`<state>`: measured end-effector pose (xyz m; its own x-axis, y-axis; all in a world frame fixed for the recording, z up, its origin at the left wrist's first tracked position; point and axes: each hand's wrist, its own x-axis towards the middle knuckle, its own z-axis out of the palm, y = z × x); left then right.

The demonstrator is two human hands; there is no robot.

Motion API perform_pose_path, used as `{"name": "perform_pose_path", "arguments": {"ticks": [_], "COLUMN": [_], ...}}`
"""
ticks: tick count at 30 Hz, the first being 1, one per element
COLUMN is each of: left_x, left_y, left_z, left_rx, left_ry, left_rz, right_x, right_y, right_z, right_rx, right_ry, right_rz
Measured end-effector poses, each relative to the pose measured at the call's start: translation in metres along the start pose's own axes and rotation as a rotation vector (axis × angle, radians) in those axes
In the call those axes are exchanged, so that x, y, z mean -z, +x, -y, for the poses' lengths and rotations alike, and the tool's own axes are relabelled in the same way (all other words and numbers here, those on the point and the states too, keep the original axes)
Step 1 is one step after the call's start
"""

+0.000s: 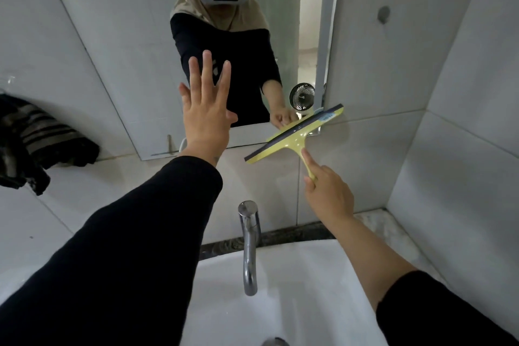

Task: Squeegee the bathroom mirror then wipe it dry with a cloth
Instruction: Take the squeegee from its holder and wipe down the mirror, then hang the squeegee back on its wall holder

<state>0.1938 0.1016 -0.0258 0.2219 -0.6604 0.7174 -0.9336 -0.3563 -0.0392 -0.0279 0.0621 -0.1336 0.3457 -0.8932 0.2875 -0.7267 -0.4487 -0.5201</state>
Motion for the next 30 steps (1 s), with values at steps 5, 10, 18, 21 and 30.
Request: {"name": "perform_pose_path", "arguments": {"ticks": [5, 10, 18, 21, 30], "left_x": [0.001, 0.004, 0.001, -0.004, -0.005], "left_y": [0.000, -0.001, -0.040, -0.058, -0.055], "left_z": [0.000, -0.004, -0.084, -0.118, -0.133], "left_rx": [0.002, 0.014, -0.480, -0.693, -0.745], "left_ry": [-0.001, 0.026, -0.339, -0.342, -0.266], "left_rz": [0.009, 0.007, 0.361, 0.347, 0.026], "right_x": [-0.002, 0.037, 0.143, 0.170, 0.227], "right_y": [-0.010, 0.000, 0.010, 0.011, 0.032], "right_z": [-0.016, -0.034, -0.011, 0.000, 0.016], "right_rx": [-0.094, -0.266, -0.069, 0.017, 0.185], "right_ry": [-0.025, -0.031, -0.463, -0.569, -0.698], "right_rz": [0.102, 0.330, 0.556, 0.610, 0.290]}}
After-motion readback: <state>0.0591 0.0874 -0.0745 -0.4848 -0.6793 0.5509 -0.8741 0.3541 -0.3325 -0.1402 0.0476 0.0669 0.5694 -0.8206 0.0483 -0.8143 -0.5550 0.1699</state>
